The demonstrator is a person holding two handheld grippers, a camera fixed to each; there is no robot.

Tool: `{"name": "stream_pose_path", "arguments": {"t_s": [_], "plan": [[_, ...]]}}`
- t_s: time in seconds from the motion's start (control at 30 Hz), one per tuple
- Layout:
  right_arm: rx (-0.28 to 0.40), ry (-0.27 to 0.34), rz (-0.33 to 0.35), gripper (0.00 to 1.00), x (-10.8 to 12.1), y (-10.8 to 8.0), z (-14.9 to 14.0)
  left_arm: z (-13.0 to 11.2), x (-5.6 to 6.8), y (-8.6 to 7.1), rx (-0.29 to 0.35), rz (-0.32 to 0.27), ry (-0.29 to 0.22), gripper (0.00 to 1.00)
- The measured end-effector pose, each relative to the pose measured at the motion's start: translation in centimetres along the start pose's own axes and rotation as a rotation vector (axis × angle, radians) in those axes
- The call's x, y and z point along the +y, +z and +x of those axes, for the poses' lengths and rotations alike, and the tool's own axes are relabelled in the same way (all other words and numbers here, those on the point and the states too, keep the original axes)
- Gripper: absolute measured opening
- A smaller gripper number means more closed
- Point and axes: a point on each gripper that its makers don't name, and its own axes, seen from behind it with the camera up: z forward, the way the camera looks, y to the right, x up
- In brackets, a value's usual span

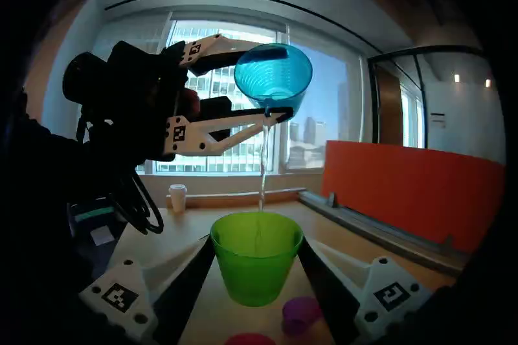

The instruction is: Pour water

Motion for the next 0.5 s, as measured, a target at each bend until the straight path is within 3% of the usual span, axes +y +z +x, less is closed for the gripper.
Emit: {"name": "stream_pose_path", "arguments": {"t_s": [0.5], "plan": [[0.001, -0.001, -0.003, 0.91, 0.14, 0.04, 0.03, 0.20, -0.16, 0.13, -0.001, 0.004, 0.059, 0.85]]}}
